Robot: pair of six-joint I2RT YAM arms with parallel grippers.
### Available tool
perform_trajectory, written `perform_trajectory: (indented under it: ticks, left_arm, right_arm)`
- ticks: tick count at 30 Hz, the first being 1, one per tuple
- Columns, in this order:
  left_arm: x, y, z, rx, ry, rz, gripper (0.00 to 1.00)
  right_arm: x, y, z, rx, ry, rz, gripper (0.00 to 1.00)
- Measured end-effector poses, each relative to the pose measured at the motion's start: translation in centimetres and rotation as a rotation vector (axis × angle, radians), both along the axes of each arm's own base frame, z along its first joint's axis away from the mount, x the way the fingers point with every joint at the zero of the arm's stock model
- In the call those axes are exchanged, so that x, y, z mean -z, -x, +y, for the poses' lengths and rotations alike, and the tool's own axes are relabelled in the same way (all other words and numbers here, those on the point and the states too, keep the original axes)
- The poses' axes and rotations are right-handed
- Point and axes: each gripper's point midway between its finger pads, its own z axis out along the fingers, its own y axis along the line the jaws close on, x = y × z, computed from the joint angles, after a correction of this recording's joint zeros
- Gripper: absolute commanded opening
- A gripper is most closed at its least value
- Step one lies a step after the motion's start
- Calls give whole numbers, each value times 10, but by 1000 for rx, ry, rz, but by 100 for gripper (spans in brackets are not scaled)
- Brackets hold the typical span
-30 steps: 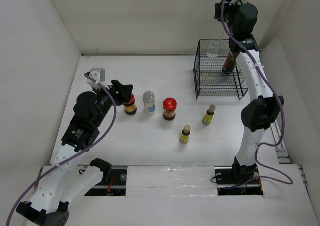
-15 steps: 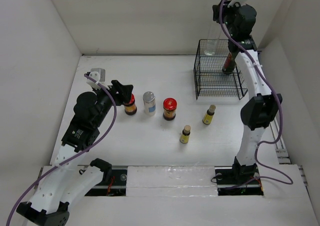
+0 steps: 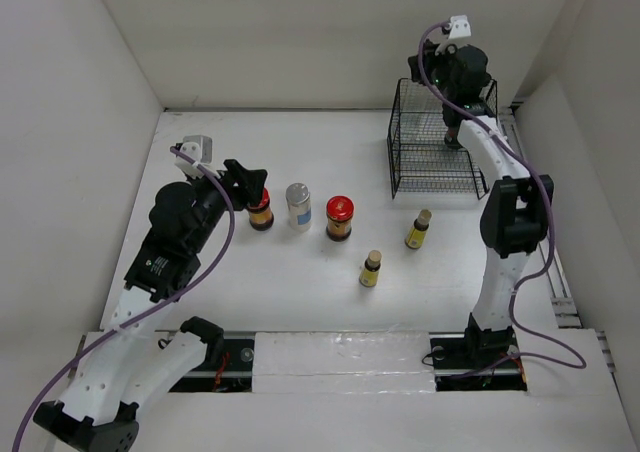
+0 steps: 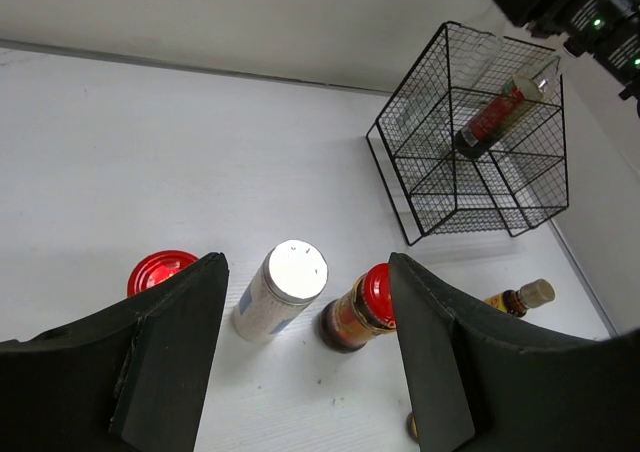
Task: Organize the condiment bottles
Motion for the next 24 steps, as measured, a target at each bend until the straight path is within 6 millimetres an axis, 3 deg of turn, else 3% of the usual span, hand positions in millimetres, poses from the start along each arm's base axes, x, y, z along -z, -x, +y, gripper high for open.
perform_trajectory:
  ticks: [3,7,9,11,12,13,16,21,24]
  left_arm:
    - [2,-1,-1,0,-2,6,61]
    - [2,-1,-1,0,-2,5,61]
    - [2,-1,-1,0,-2,6,61]
    - [2,-1,-1,0,-2,5,61]
    - [2,-1,-1,0,-2,5,61]
    - [2,-1,-1,0,-2,6,61]
    - [2,-1,-1,0,-3,6,61]
    - [2,-1,-1,0,-2,5,61]
    - [2,-1,-1,0,-2,6,61]
  right_arm:
    - [40,1,0,-2,6,78,20]
    - [41,4,-3,1,-3,59,21]
    - [42,6,-5,5,-11,55,26]
    - [42,6,-7,8,-17,49,37]
    - [42,7,-8,10,-20,47,54]
    - [42,7,-9,11,-26,46,61]
    - [39,8,-9,10,-38,36,78]
    - [20,16,-10,10,-47,19,88]
    - [-6,25,-11,10,-52,-14,89]
